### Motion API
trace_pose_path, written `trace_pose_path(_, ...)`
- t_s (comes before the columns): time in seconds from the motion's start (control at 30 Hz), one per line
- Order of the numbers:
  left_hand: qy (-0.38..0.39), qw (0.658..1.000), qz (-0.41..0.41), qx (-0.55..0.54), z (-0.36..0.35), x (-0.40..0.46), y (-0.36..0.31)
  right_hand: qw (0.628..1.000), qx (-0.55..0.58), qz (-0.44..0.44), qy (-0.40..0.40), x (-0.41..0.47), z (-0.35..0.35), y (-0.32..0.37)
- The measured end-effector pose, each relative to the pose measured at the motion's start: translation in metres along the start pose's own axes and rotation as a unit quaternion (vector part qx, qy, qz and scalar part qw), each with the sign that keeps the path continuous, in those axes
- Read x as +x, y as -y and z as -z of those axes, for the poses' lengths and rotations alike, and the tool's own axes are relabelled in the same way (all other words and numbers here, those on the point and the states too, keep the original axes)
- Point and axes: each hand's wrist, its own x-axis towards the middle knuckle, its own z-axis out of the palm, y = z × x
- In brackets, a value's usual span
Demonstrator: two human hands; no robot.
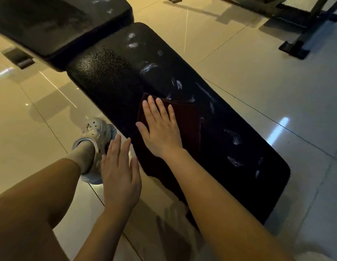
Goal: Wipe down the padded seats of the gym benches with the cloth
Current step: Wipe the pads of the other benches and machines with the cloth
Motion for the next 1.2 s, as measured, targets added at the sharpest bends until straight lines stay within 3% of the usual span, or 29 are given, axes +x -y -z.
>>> trace_pose_path(0.13,0.006,1.000,0.013,-0.007,-0.013,0.001,-0.004,0.998,0.028,-0.039,-0.052,-0.054,-0.020,-0.015)
trace_pose_path(0.3,0.049,0.998,-0.033,0.028,-0.024,-0.005,-0.002,0.990,0.008,-0.116,-0.080,-0.141,-0.043,-0.042)
trace_pose_path(0.4,0.069,0.995,-0.054,0.039,-0.025,-0.005,0.002,0.973,0.004,-0.210,-0.093,-0.187,-0.053,-0.059)
trace_pose_path(0.53,0.101,0.993,-0.049,-0.024,-0.017,-0.005,0.007,0.945,0.003,-0.305,-0.114,-0.193,-0.058,-0.050)
trace_pose_path(0.77,0.086,0.991,-0.058,-0.089,-0.001,0.007,0.011,0.989,0.029,-0.111,-0.093,-0.071,-0.033,0.011)
trace_pose_path(0.87,0.041,0.994,-0.048,-0.088,0.008,0.022,0.011,0.990,0.033,-0.094,-0.096,-0.032,-0.027,0.027)
trace_pose_path(1.0,0.024,0.993,-0.113,-0.017,0.007,0.047,0.004,0.962,0.043,-0.226,-0.145,-0.060,-0.037,0.019)
trace_pose_path(1.2,0.159,0.945,-0.255,0.127,-0.011,0.051,0.009,0.900,0.045,-0.401,-0.167,-0.141,-0.051,-0.028)
